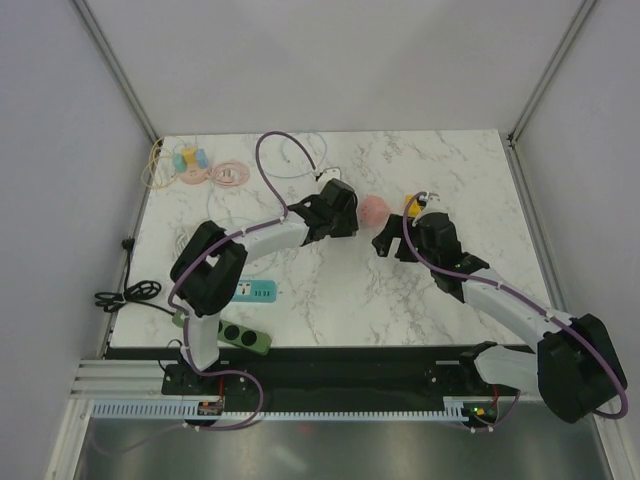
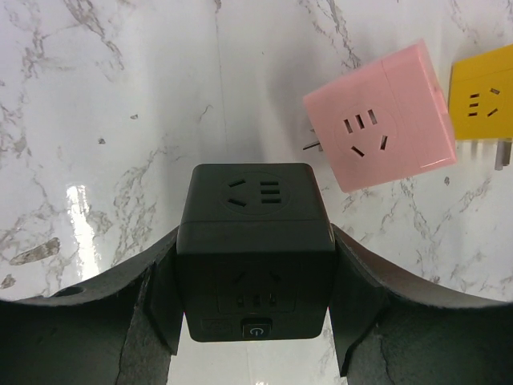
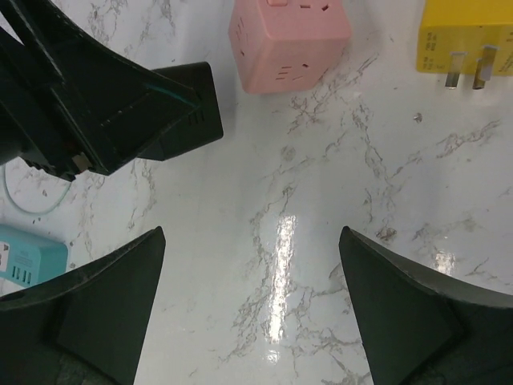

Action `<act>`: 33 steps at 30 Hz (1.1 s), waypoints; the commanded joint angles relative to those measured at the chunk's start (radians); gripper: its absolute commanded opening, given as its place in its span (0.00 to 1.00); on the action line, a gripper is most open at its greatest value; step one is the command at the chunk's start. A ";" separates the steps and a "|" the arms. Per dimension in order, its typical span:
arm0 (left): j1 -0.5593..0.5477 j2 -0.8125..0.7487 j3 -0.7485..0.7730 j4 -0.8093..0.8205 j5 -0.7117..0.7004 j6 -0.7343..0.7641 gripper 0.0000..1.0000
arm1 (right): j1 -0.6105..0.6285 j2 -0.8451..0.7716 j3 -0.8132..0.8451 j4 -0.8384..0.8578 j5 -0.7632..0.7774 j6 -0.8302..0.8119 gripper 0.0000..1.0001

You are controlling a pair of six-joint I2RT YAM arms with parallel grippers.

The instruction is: Pull the plug off the socket

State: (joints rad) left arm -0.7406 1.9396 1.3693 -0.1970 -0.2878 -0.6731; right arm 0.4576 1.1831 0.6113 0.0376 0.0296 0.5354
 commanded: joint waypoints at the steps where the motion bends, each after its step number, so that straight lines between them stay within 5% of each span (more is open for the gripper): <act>1: -0.011 0.028 0.047 0.100 -0.053 -0.013 0.16 | -0.033 -0.045 0.010 -0.022 -0.052 0.012 0.97; 5: -0.035 0.059 0.043 0.119 -0.050 -0.005 0.32 | -0.060 -0.092 -0.008 -0.033 -0.046 0.003 0.98; 8: -0.037 0.067 0.042 0.123 -0.031 -0.008 0.58 | -0.065 -0.125 -0.021 -0.077 -0.040 0.001 0.98; 9: -0.037 0.065 0.040 0.123 -0.025 -0.006 0.77 | -0.065 -0.137 -0.031 -0.084 -0.037 0.008 0.98; 12: -0.037 0.035 0.021 0.126 -0.019 0.000 0.97 | -0.065 -0.161 -0.057 -0.085 -0.043 0.026 0.97; 24: 0.038 -0.316 -0.107 -0.015 0.050 0.059 1.00 | -0.065 -0.100 -0.013 -0.077 -0.066 -0.032 0.98; 33: 0.411 -0.585 -0.239 -0.071 0.354 0.075 0.94 | -0.065 -0.070 0.002 -0.073 -0.036 -0.029 0.98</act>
State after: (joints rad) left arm -0.4080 1.3914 1.1660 -0.2173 -0.0658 -0.6445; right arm 0.3950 1.1000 0.5705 -0.0494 -0.0250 0.5186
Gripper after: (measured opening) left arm 0.945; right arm 0.976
